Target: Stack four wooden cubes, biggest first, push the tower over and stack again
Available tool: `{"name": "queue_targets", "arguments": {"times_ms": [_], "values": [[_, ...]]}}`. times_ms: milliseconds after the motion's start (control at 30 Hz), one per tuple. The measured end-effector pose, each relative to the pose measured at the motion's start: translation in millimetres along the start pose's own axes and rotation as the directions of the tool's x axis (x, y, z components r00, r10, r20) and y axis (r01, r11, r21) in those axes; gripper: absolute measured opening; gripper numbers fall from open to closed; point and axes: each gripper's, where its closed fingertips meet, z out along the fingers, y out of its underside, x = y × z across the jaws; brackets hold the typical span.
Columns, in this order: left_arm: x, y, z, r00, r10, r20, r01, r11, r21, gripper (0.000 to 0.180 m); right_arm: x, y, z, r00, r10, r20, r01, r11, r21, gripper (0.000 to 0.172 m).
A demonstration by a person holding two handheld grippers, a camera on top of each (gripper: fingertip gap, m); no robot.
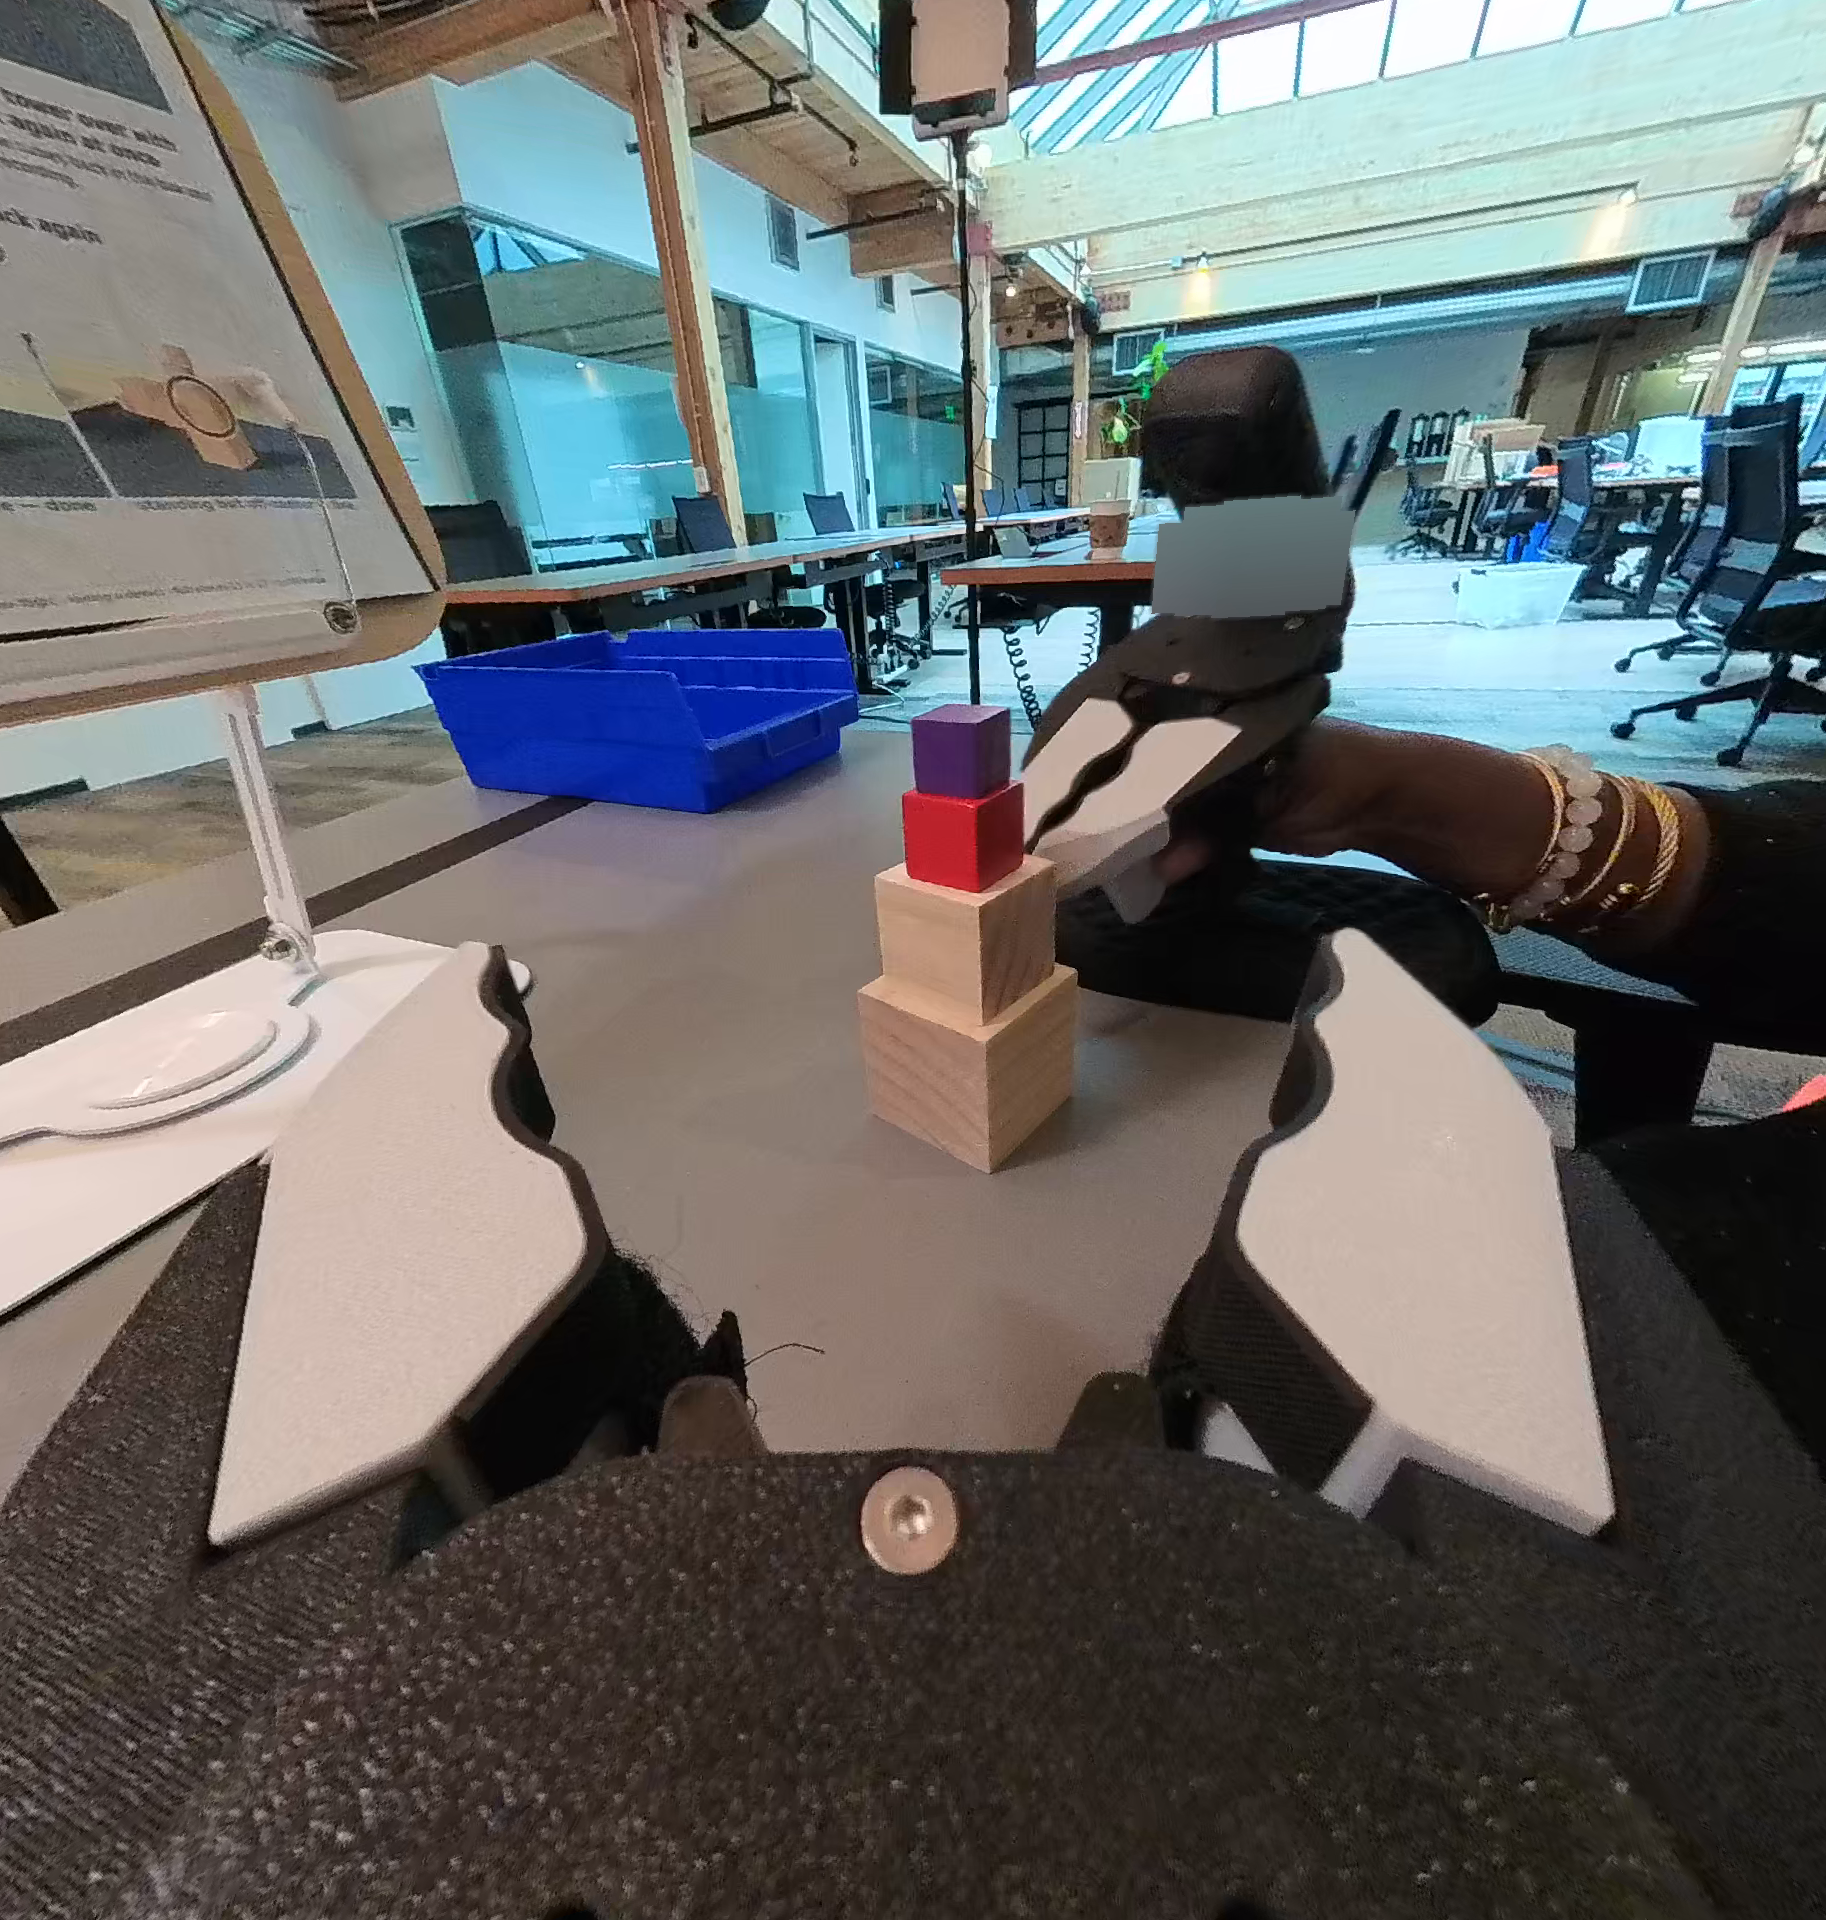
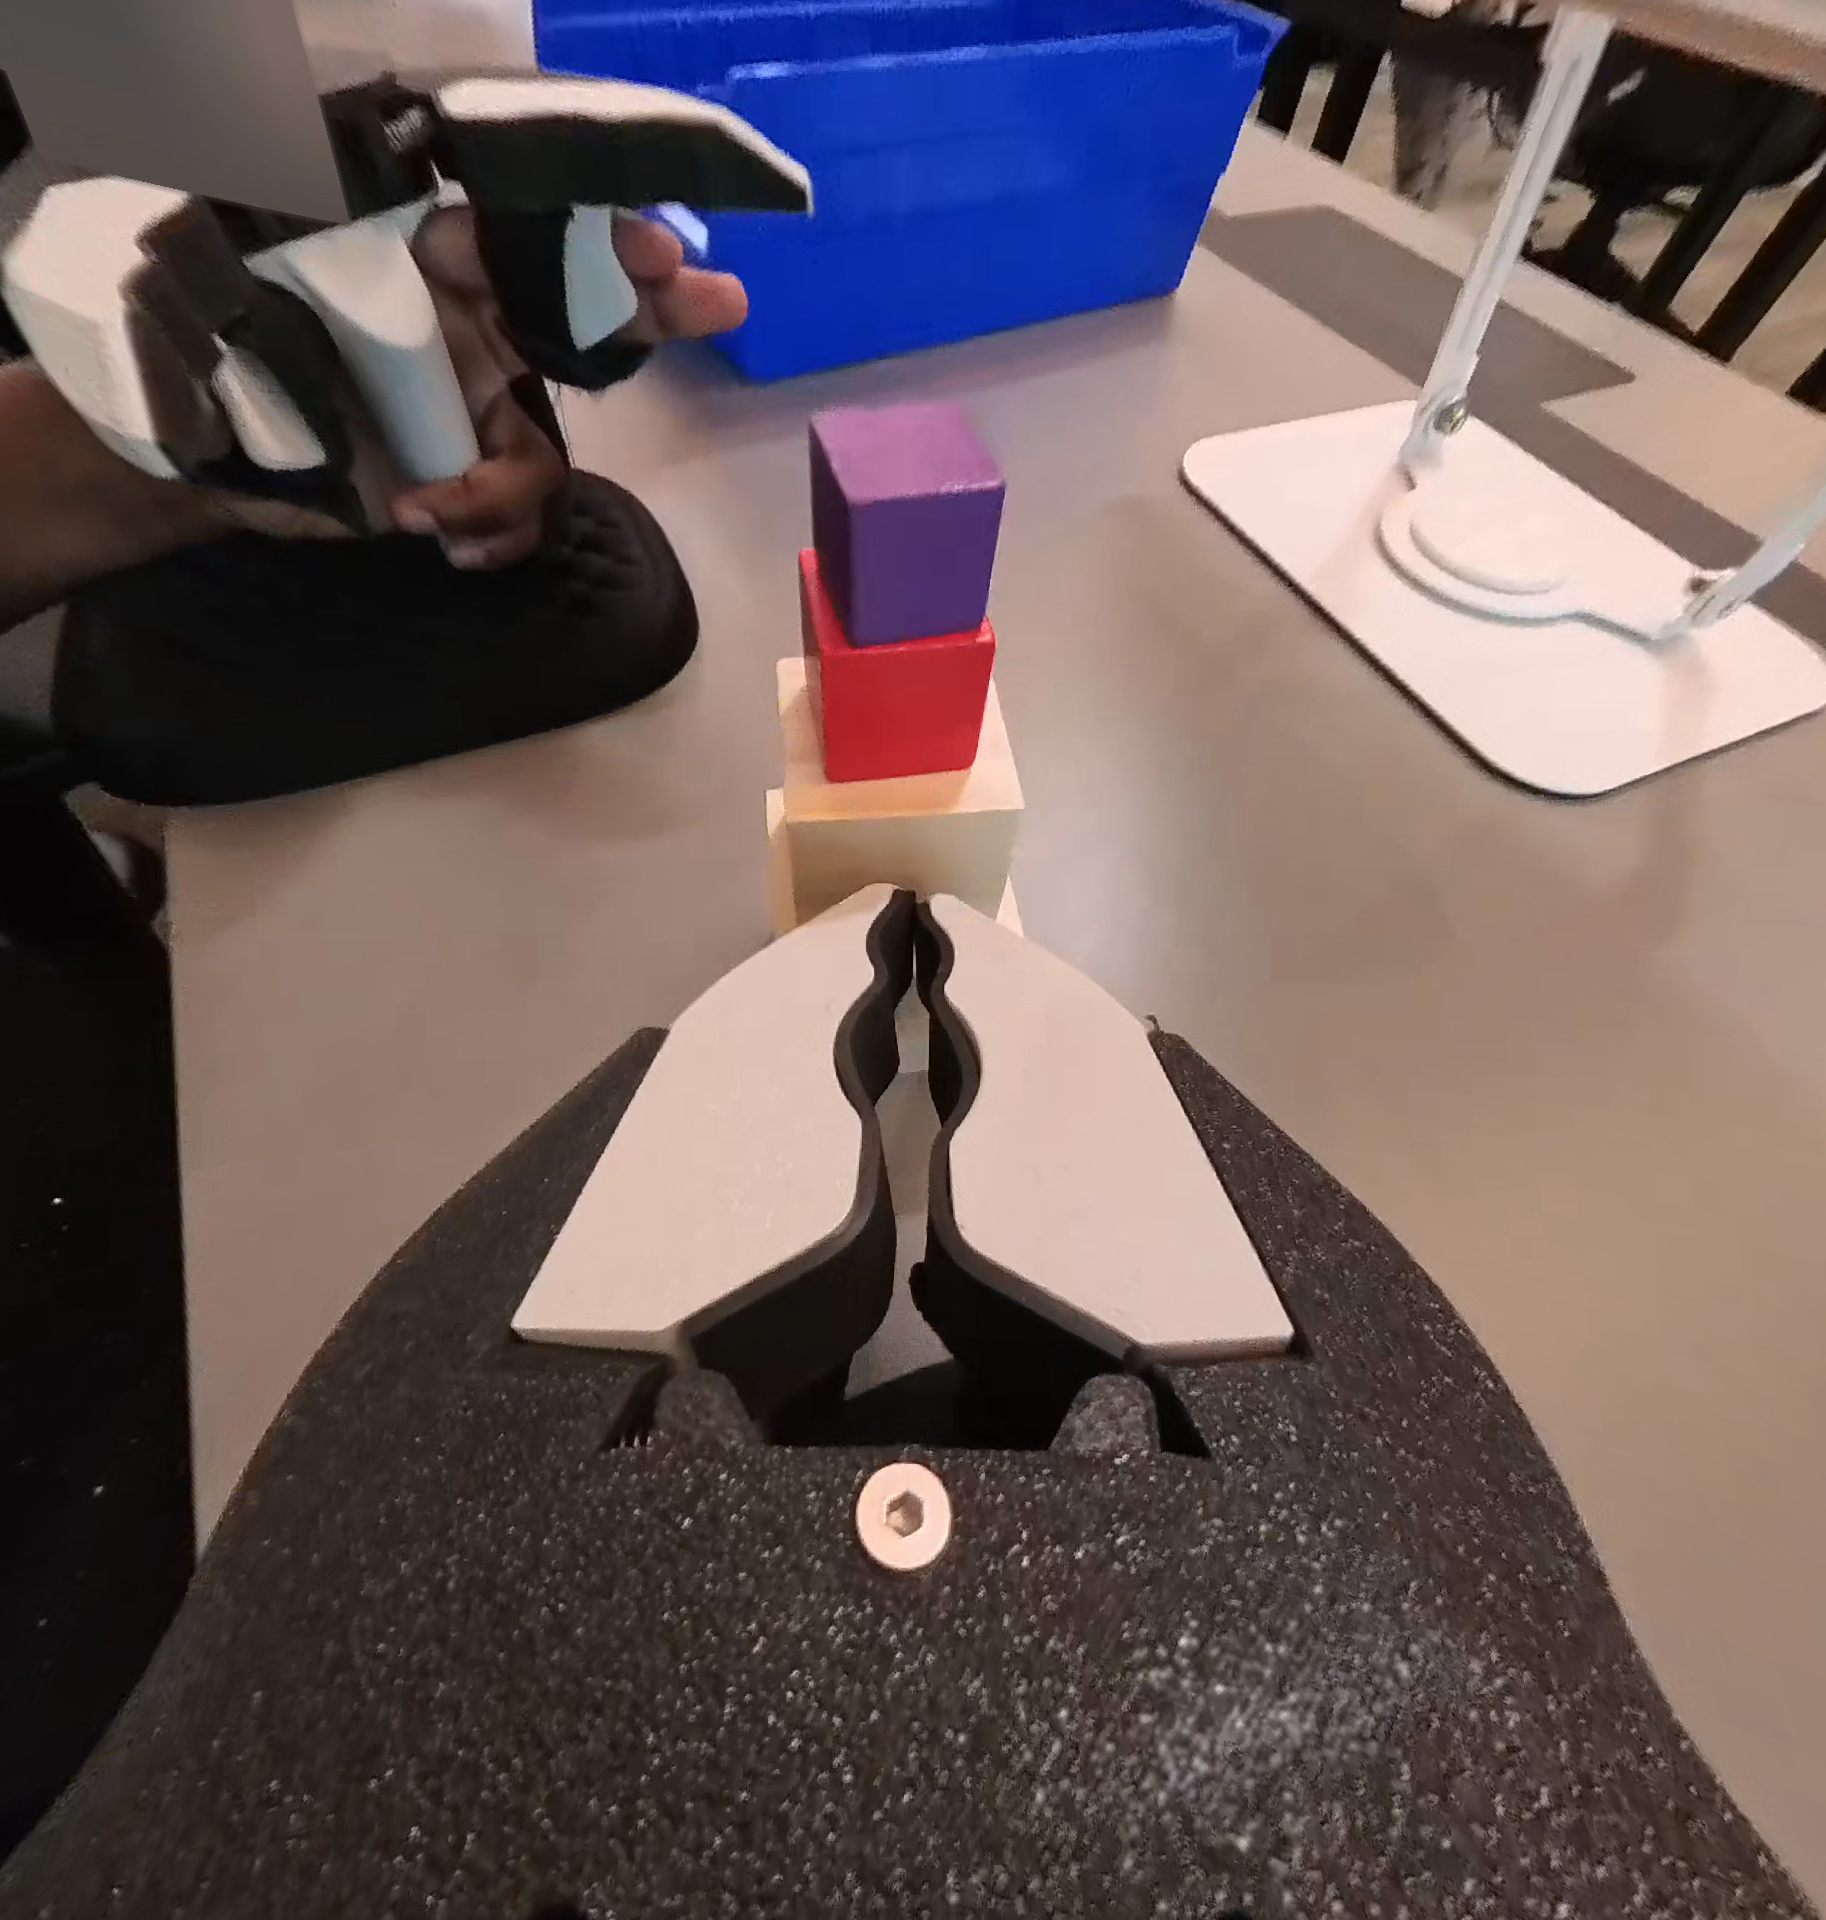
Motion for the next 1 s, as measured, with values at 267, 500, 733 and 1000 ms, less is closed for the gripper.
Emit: {"name": "queue_targets", "arguments": {"times_ms": [267, 500, 733, 1000], "values": [[1.7, 1.8, 1.3, 1.0, 0.003, -0.012, -0.004, 1.0, -0.011, 0.134, -2.5, -4.2, 13.5, 1.0, -0.02, -0.002, 0.02, 0.999, -0.031, 0.0], [4.9, 3.3, 2.4, 0.999, 0.037, -0.013, -0.037, 0.999, -0.021, 0.133, -4.1, -16.8, 24.1, 1.0, -0.03, 0.004, 0.03, 1.0, -0.004, 0.0], [5.1, 3.7, 2.7, 0.999, 0.035, -0.015, -0.036, 0.999, -0.023, 0.132, -4.4, -24.4, 25.4, 1.0, -0.031, -0.001, 0.031, 0.999, 0.036, 0.008], [6.0, 5.1, 3.8, 0.999, 0.047, -0.014, -0.047, 0.998, -0.033, 0.131, -6.6, -27.3, 2.2, 0.999, -0.035, 0.01, 0.034, 0.994, 0.105, 0.077]]}}
